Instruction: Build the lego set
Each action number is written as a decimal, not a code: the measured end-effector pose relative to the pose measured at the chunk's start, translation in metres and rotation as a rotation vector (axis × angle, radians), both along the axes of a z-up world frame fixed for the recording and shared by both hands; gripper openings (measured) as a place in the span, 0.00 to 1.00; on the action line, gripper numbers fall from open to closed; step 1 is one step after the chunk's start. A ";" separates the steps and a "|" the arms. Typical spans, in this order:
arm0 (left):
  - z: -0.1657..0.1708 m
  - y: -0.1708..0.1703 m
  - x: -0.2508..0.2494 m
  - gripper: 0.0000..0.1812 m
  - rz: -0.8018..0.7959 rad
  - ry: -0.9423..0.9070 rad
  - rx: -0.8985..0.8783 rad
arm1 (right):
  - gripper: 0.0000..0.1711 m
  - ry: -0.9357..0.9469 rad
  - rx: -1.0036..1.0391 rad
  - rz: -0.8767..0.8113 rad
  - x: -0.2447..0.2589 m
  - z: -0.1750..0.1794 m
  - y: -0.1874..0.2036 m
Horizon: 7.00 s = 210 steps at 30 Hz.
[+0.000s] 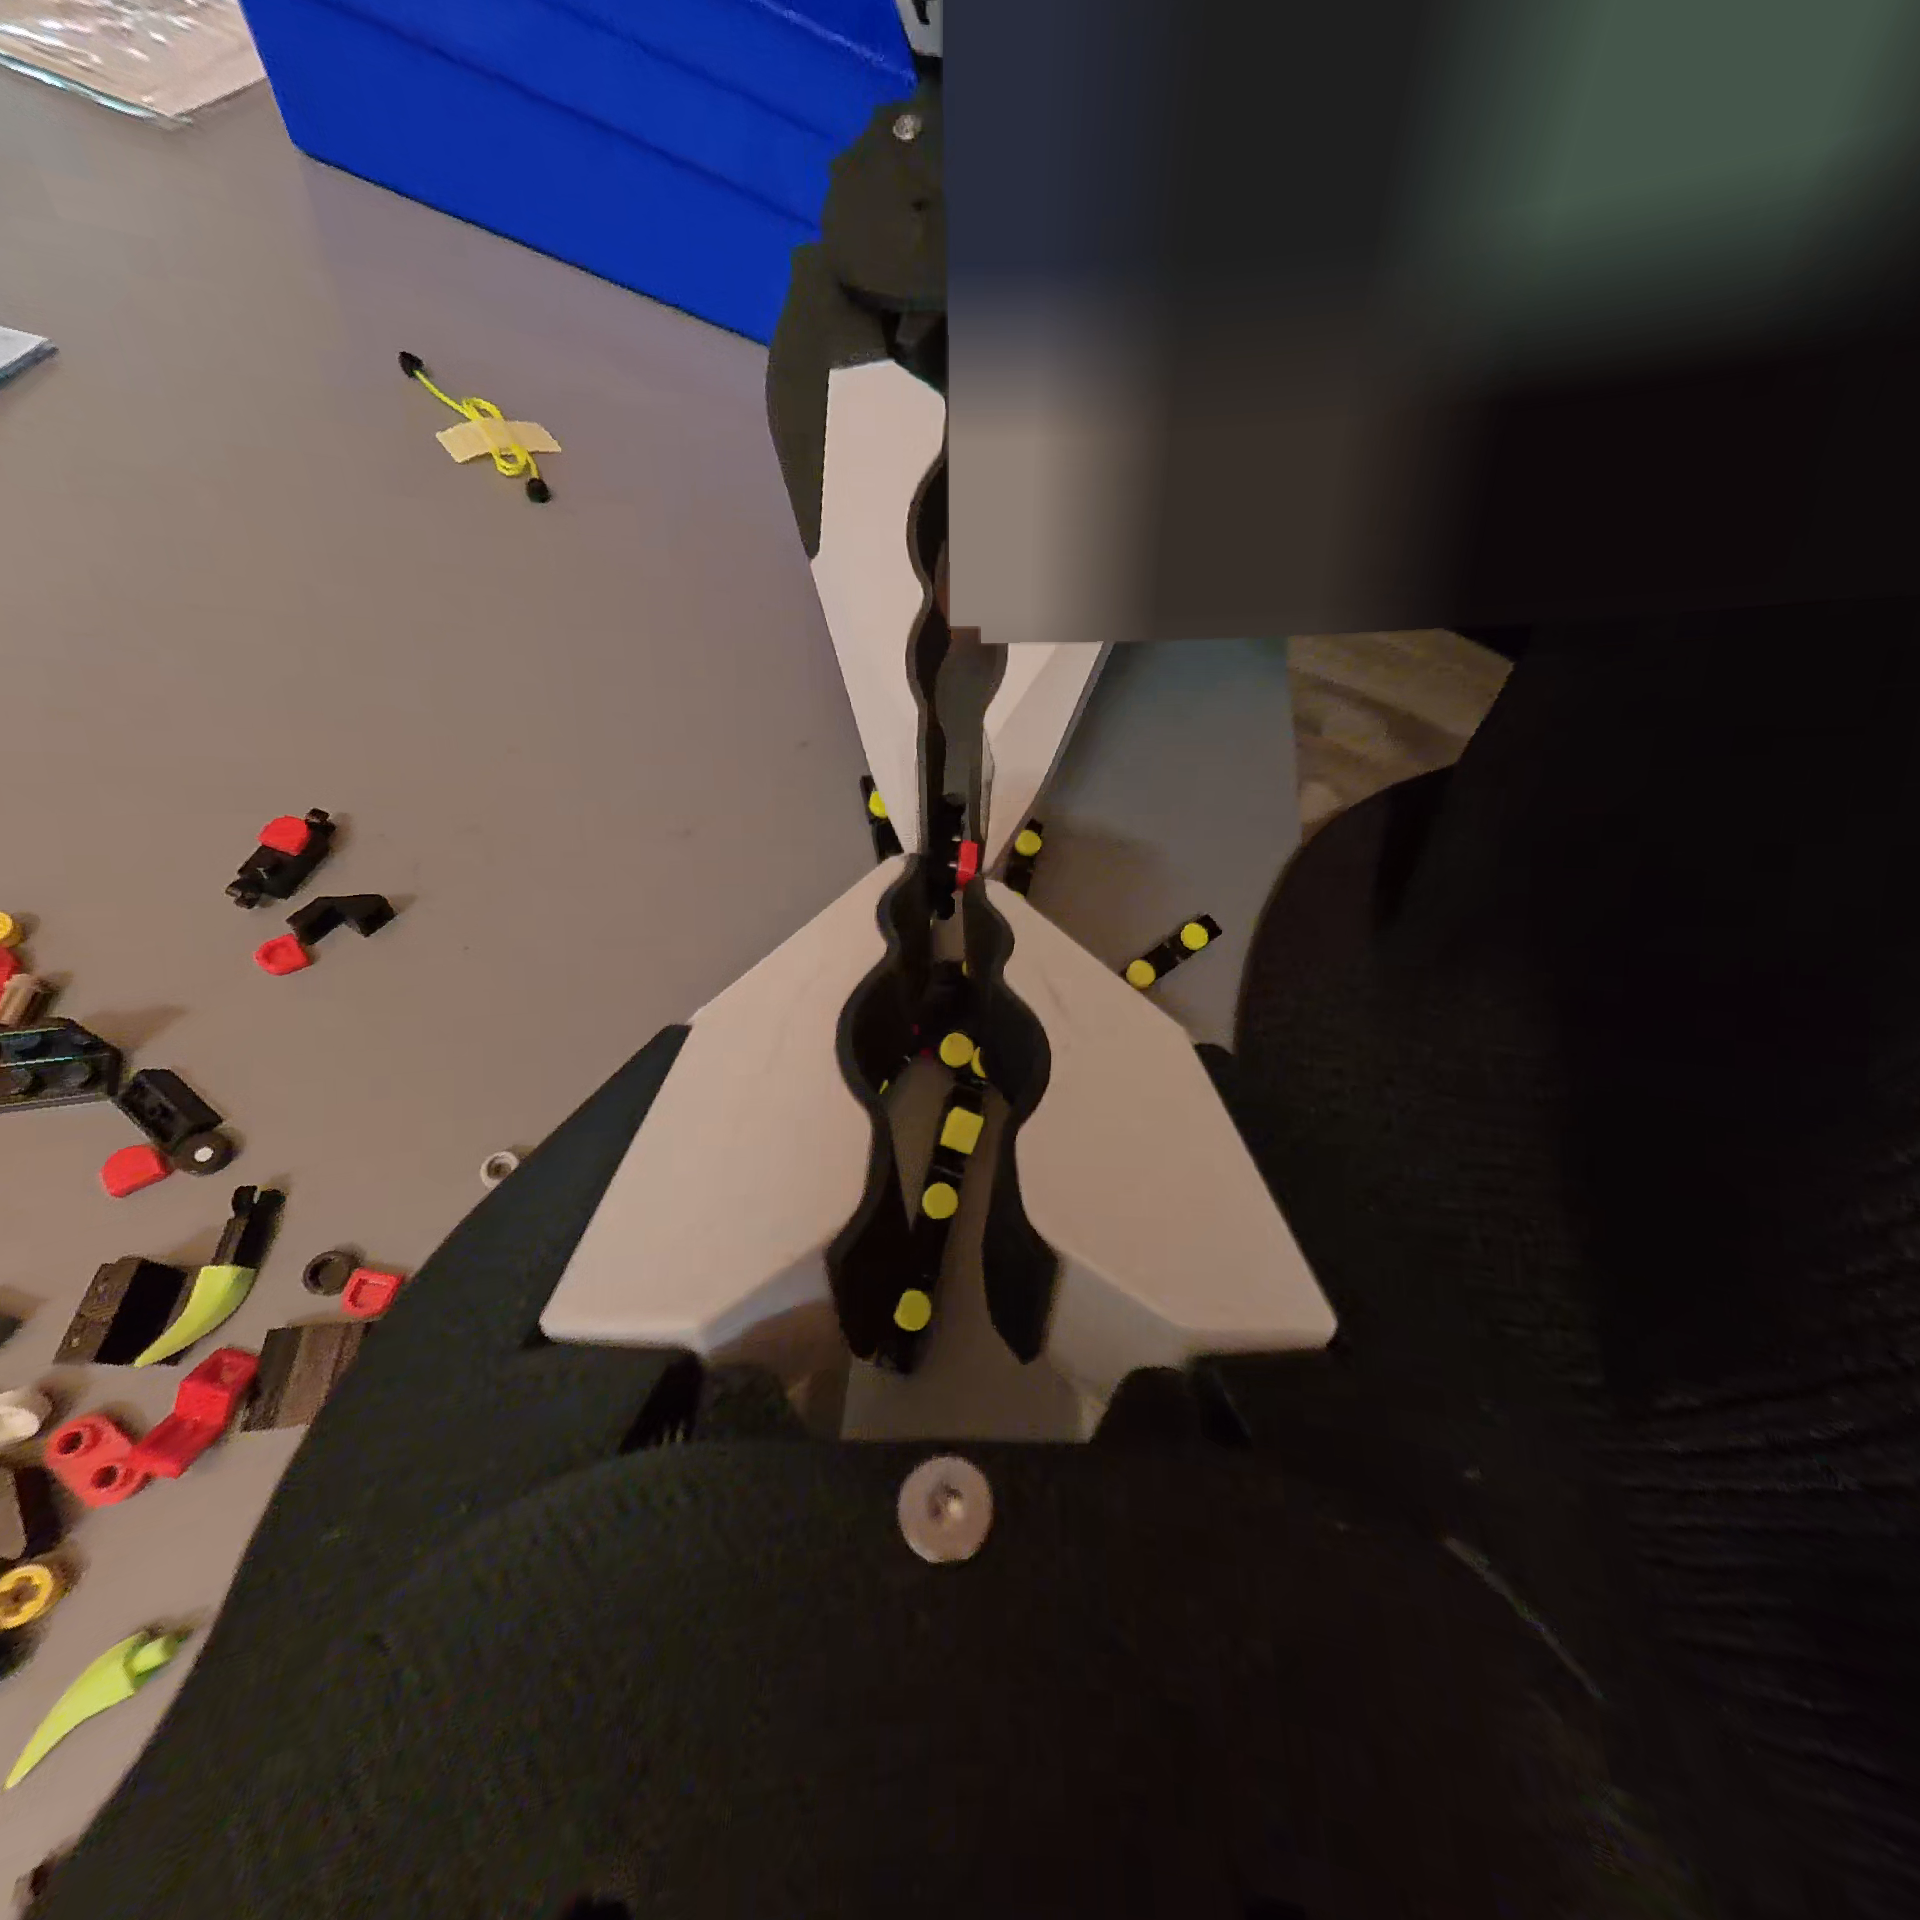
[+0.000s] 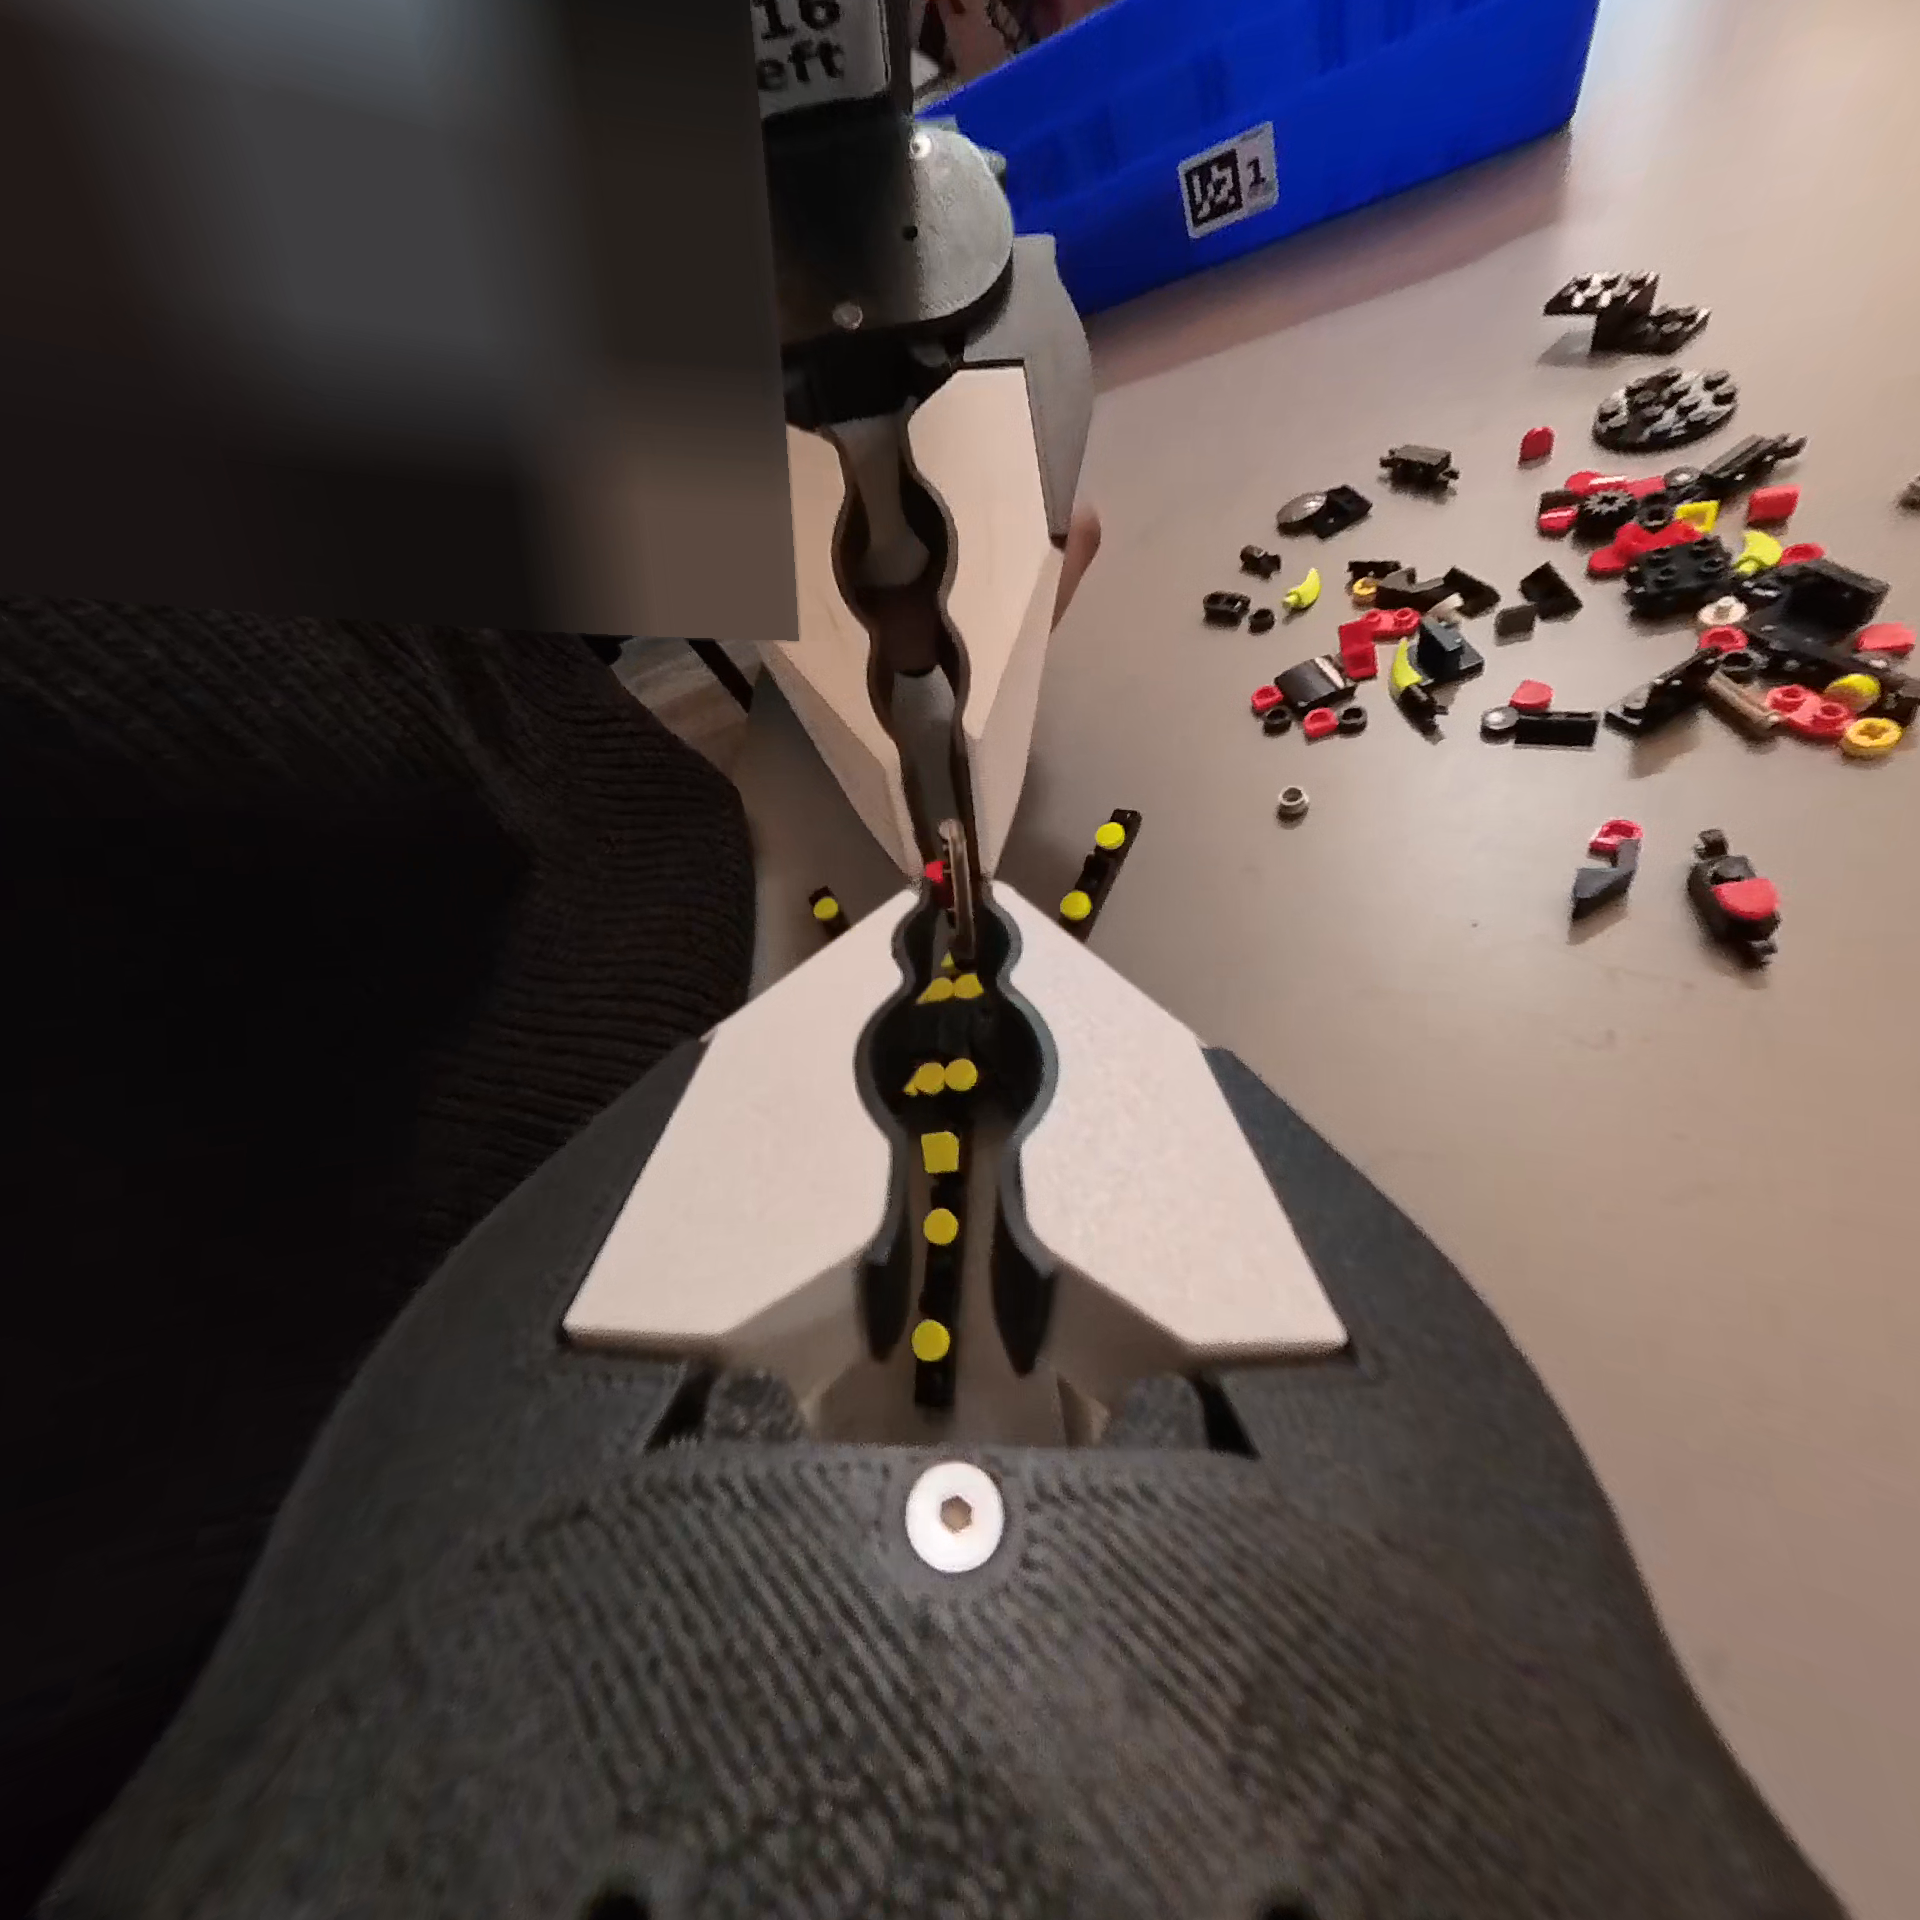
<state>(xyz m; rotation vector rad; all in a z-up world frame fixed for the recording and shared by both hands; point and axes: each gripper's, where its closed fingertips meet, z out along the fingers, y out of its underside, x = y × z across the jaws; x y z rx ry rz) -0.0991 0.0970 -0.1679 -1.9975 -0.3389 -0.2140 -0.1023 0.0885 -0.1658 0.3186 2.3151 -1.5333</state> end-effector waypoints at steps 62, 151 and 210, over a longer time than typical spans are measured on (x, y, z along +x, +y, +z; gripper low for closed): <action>0.032 0.007 0.022 0.07 -0.046 0.181 0.146 | 0.03 -1.021 -0.301 0.015 0.025 0.034 0.005; 0.055 0.012 0.029 0.02 -0.126 -0.310 0.378 | 0.06 0.263 -0.258 -0.055 0.029 0.054 0.012; 0.051 0.017 0.013 0.04 0.035 -0.049 0.299 | 0.03 0.120 -0.193 -0.102 0.014 0.048 0.020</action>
